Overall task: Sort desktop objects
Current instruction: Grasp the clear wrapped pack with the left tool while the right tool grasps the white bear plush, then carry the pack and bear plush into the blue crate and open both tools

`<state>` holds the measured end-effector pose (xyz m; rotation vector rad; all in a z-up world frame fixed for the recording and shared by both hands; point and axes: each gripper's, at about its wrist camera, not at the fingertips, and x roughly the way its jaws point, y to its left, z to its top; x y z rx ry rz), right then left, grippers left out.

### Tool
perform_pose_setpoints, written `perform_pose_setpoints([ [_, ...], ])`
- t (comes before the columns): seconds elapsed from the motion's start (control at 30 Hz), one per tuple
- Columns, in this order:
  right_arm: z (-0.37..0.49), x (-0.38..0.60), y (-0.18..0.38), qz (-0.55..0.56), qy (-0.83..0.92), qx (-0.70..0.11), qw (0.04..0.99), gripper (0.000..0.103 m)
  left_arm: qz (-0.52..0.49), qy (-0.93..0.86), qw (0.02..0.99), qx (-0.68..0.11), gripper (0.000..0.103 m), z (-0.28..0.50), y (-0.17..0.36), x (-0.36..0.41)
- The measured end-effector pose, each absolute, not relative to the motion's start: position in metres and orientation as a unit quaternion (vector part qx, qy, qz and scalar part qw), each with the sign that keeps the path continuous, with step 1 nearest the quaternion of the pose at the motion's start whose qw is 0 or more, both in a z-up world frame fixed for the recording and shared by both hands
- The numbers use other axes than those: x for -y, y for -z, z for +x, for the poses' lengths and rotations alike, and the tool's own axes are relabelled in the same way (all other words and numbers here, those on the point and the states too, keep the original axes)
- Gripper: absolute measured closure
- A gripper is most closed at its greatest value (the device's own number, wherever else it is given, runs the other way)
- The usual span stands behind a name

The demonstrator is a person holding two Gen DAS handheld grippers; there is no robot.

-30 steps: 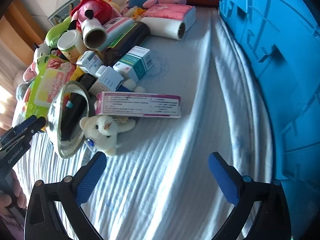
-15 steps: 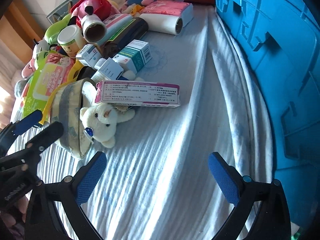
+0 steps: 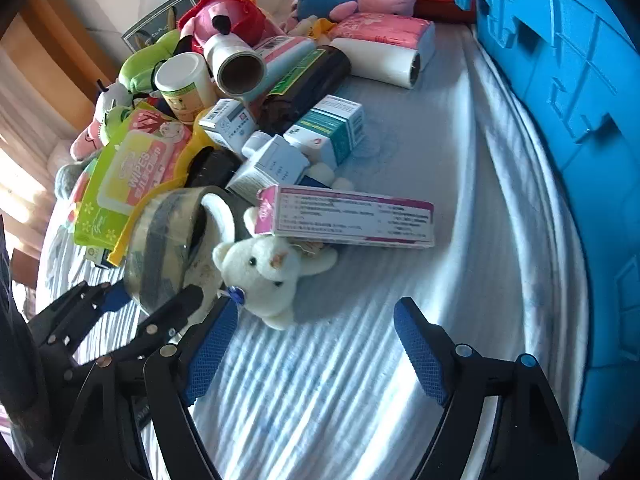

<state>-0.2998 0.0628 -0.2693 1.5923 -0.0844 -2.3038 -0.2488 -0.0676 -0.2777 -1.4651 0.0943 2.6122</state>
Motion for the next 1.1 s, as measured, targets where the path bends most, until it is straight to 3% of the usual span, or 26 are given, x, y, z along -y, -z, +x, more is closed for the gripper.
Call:
perform_pose_setpoints([
  [0.23,-0.309,-0.043,0.282,0.571,0.8,0.035,0.181,0.022,-0.486,-0.87,0.08,-0.027,0.06,-0.255,0.278,0.069],
  [0.3,-0.313,-0.038,0.292,0.582,0.792,0.03,0.181,0.042,-0.487,-0.869,0.081,-0.032,0.06,-0.256,0.279,0.067],
  [0.33,-0.313,-0.037,0.295,0.587,0.787,0.038,0.186,0.046,-0.487,-0.869,0.081,-0.036,0.06,-0.255,0.28,0.065],
  [0.37,-0.312,-0.037,0.295,0.588,0.785,0.047,0.19,0.059,-0.486,-0.87,0.08,-0.038,0.06,-0.254,0.279,0.065],
  [0.4,-0.309,-0.038,0.292,0.584,0.787,0.048,0.191,0.061,-0.484,-0.87,0.08,-0.036,0.06,-0.253,0.278,0.067],
  [1.1,-0.261,-0.07,0.132,0.41,0.884,0.028,0.223,0.062,-0.321,-0.945,0.054,-0.014,0.061,-0.223,0.134,0.075],
])
